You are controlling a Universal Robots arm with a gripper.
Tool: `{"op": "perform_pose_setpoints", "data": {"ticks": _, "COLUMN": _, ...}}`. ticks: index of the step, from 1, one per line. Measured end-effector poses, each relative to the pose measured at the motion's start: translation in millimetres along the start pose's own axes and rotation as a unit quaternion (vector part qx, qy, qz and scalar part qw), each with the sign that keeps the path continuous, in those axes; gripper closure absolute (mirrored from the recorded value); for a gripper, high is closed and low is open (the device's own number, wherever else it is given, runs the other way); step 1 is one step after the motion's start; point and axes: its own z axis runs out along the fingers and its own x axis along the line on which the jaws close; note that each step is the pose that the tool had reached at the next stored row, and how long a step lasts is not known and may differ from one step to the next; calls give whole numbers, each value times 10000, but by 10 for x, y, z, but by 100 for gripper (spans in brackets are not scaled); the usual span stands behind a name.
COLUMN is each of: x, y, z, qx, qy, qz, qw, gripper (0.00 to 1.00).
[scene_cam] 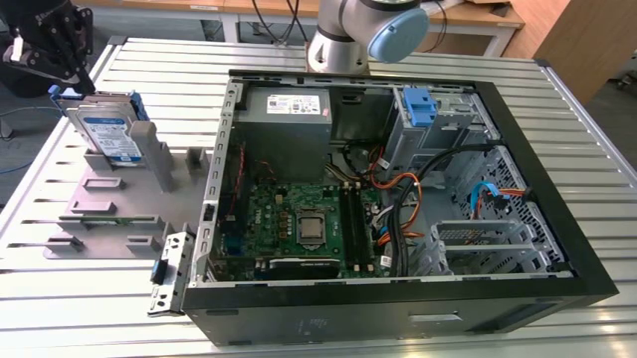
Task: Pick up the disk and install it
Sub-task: 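Pick up the disk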
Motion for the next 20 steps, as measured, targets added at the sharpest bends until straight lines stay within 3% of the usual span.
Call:
{"op": "perform_pose_setpoints", "data": {"ticks": 9, "x": -59, "y": 25, "z": 8, "qx": 0, "qy": -2, "qz": 0, "qw": 10000, "gripper": 89}}
{"op": "perform_pose_setpoints", "data": {"ticks": 15, "x": -52, "y": 104, "z": 12, "qx": 8, "qy": -4, "qz": 0, "qw": 10000, "gripper": 89}}
{"op": "perform_pose_setpoints", "data": {"ticks": 20, "x": -46, "y": 130, "z": 18, "qx": 8, "qy": -2, "qz": -31, "qw": 10000, "gripper": 89}}
